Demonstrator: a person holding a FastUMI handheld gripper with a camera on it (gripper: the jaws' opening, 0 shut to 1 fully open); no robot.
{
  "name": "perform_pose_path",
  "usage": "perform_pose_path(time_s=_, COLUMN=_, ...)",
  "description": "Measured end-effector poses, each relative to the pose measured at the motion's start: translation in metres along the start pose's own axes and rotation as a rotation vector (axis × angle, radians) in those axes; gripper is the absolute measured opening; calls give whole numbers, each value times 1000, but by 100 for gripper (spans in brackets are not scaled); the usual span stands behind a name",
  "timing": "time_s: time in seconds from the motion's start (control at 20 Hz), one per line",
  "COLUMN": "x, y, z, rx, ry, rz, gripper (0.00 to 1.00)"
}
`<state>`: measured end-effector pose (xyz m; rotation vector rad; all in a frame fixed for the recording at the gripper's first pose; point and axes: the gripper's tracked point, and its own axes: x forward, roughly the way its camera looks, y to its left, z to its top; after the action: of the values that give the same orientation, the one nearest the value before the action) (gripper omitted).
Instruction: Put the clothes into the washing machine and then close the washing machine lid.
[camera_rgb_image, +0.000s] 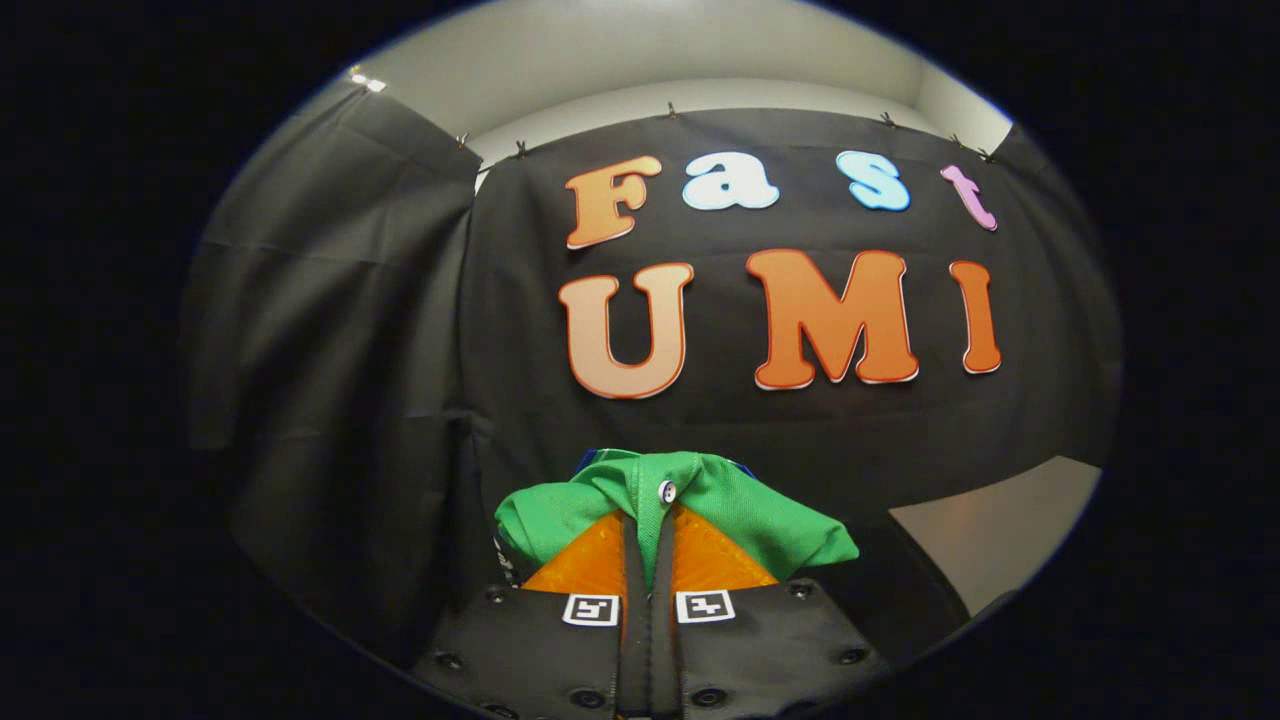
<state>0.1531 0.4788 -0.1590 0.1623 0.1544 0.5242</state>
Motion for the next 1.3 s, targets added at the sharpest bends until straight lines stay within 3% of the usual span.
perform_pose_path(time_s=0.3, x=32, y=19, z=-100, rx=62, ry=187, rz=0, gripper=7)
perform_pose_path(time_s=0.7, x=74, y=-2, z=-255, rx=114, ry=473, rz=-101, gripper=8)
perform_pose_path(time_s=1.3, x=72, y=-19, z=-377, rx=223, ry=848, rz=-181, gripper=8)
